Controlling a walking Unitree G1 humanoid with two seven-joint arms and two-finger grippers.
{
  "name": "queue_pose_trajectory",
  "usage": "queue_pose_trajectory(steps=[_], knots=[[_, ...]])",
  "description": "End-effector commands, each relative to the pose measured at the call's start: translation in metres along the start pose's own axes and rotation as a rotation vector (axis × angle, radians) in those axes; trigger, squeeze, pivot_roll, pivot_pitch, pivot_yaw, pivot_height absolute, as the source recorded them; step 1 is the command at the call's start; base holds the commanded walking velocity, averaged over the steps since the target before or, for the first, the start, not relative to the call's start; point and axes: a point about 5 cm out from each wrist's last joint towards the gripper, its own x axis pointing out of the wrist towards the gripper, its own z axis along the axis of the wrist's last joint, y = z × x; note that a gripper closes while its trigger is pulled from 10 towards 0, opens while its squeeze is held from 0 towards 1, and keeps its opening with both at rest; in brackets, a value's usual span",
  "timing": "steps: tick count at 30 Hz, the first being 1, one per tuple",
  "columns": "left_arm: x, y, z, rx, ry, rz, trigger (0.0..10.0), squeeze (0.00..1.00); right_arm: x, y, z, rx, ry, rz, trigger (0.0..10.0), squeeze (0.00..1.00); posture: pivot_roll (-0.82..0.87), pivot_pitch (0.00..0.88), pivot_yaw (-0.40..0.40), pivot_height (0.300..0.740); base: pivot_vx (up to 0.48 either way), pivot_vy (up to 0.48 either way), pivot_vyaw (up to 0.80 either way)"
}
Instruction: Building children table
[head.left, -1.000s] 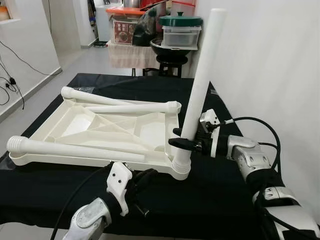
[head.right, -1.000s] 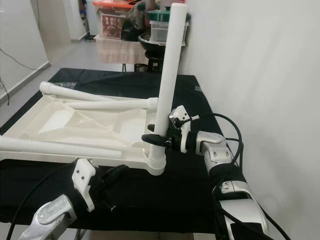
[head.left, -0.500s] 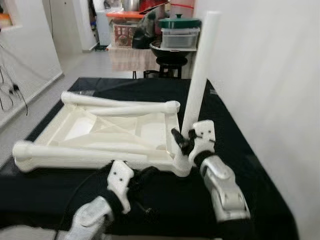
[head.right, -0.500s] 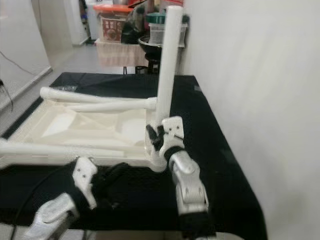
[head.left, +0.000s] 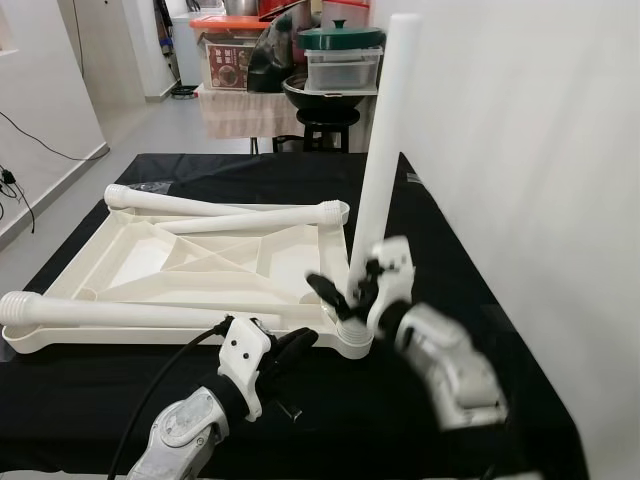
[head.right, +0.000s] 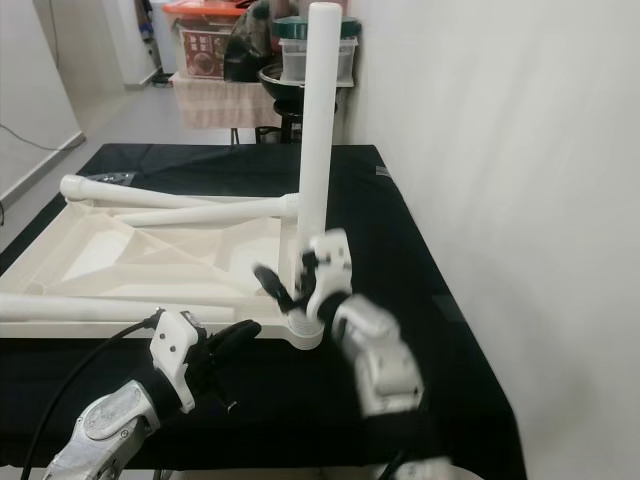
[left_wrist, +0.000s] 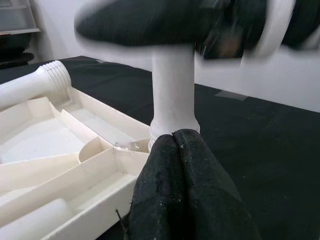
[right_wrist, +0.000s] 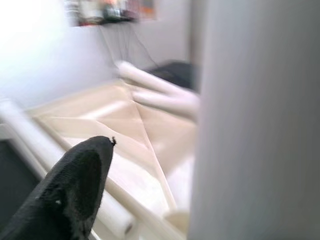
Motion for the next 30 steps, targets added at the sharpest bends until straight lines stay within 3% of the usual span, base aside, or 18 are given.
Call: queue_pose_trajectory(steps=[1, 2, 3, 6, 7, 10, 12, 13, 23, 27, 29, 30], knots=[[0.001, 0.001, -0.004, 0.005, 0.015, 0.003, 10.0, 0.0, 0.004, 0.007, -0.001, -0.027, 0.004, 0.213, 10.0, 0.0, -0.01, 0.0, -0.044, 0.74, 0.0, 0.0, 0.0], [0.001, 0.001, -0.004, 0.005, 0.015, 0.003, 10.0, 0.0, 0.004, 0.007, -0.001, -0.027, 0.004, 0.213, 10.0, 0.0, -0.01, 0.0, -0.044, 0.74, 0.0, 0.0, 0.0], [0.002, 0.0, -0.005, 0.005, 0.016, 0.002, 10.0, 0.0, 0.002, 0.002, 0.0, -0.045, 0.019, 0.297, 10.0, 0.0, -0.01, 0.0, -0.045, 0.74, 0.0, 0.0, 0.0], [0.002, 0.0, -0.005, 0.005, 0.016, 0.002, 10.0, 0.0, 0.002, 0.002, 0.0, -0.045, 0.019, 0.297, 10.0, 0.0, -0.01, 0.0, -0.045, 0.74, 0.0, 0.0, 0.0], [0.003, 0.0, -0.006, 0.005, 0.018, 0.002, 10.0, 0.0, 0.002, -0.006, 0.0, -0.049, 0.041, 0.372, 10.0, 0.0, 0.0, 0.0, -0.048, 0.74, 0.0, 0.0, 0.0], [0.005, 0.0, -0.01, 0.006, 0.025, 0.001, 10.0, 0.0, 0.01, -0.031, 0.0, -0.009, 0.109, 0.41, 10.0, 0.0, 0.01, 0.0, -0.046, 0.74, 0.0, 0.0, 0.0], [0.005, 0.0, -0.011, 0.006, 0.026, 0.001, 10.0, 0.0, 0.011, -0.034, 0.0, -0.003, 0.116, 0.403, 10.0, 0.0, 0.01, 0.0, -0.046, 0.74, 0.0, 0.0, 0.0], [0.005, 0.0, -0.011, 0.005, 0.027, 0.001, 10.0, 0.0, 0.011, -0.037, 0.001, 0.01, 0.116, 0.398, 0.0, 0.0, 0.01, 0.0, -0.045, 0.74, 0.0, 0.0, 0.0], [0.005, -0.002, -0.014, 0.0, 0.03, -0.002, 10.0, 0.0, 0.003, -0.045, -0.003, 0.016, 0.091, 0.396, 0.0, 0.0, 0.01, 0.0, -0.041, 0.74, 0.0, 0.0, 0.0], [0.004, -0.004, -0.015, -0.002, 0.03, -0.006, 10.0, 0.0, -0.007, -0.047, -0.01, -0.003, 0.074, 0.271, 0.0, 0.0, 0.01, 0.0, -0.059, 0.74, 0.0, 0.0, 0.0], [0.004, -0.004, -0.016, -0.002, 0.03, -0.006, 10.0, 0.0, -0.007, -0.048, -0.011, -0.001, 0.07, 0.265, 0.0, 0.0, 0.01, 0.0, -0.059, 0.74, 0.0, 0.0, 0.0], [0.002, -0.005, -0.016, -0.002, 0.029, -0.006, 10.0, 0.0, -0.007, -0.04, -0.022, 0.001, 0.095, 0.168, 0.0, 0.0, 0.02, 0.0, -0.075, 0.74, 0.0, 0.0, 0.0]])
